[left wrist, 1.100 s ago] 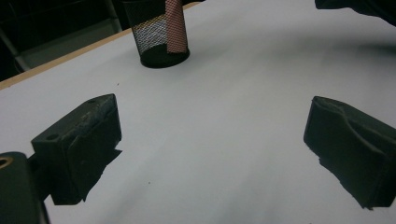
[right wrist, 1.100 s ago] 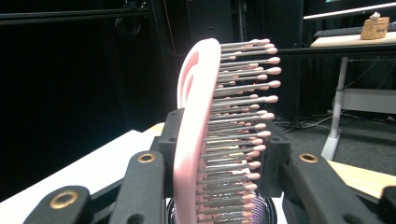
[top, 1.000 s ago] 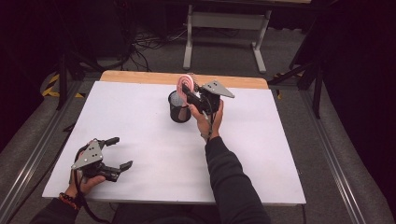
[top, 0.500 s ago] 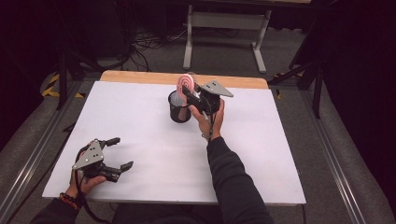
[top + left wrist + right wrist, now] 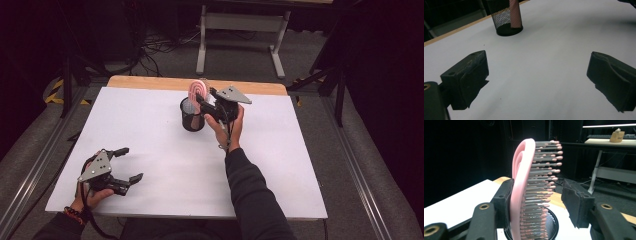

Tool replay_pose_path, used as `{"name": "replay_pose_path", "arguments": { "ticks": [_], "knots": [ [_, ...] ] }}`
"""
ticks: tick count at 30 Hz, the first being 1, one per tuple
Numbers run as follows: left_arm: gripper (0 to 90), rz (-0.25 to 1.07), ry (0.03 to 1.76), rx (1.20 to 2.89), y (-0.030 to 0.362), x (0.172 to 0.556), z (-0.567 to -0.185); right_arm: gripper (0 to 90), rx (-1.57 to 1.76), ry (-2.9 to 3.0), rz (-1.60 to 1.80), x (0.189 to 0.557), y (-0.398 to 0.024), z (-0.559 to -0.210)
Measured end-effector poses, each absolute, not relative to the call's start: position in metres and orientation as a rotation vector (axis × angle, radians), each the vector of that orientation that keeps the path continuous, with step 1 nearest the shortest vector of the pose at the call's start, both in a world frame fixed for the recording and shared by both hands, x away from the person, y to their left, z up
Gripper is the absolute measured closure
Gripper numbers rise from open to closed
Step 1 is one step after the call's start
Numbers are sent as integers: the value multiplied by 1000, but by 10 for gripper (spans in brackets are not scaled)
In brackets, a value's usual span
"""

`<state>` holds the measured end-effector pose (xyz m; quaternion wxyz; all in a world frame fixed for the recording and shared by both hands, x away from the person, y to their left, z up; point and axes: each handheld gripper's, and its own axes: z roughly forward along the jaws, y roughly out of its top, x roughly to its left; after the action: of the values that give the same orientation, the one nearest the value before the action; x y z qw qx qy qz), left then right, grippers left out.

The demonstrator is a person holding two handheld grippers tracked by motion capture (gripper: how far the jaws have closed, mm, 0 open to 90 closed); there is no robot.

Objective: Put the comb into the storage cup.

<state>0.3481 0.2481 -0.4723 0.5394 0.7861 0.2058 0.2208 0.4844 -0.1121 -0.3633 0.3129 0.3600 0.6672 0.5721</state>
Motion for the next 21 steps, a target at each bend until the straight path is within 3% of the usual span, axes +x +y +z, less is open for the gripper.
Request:
{"name": "replay_pose_path", "arguments": {
  "ticks": [21],
  "knots": [
    [46, 525, 491, 1871, 248, 349, -473, 366, 878, 1753, 1478, 468, -126, -345]
  ]
}}
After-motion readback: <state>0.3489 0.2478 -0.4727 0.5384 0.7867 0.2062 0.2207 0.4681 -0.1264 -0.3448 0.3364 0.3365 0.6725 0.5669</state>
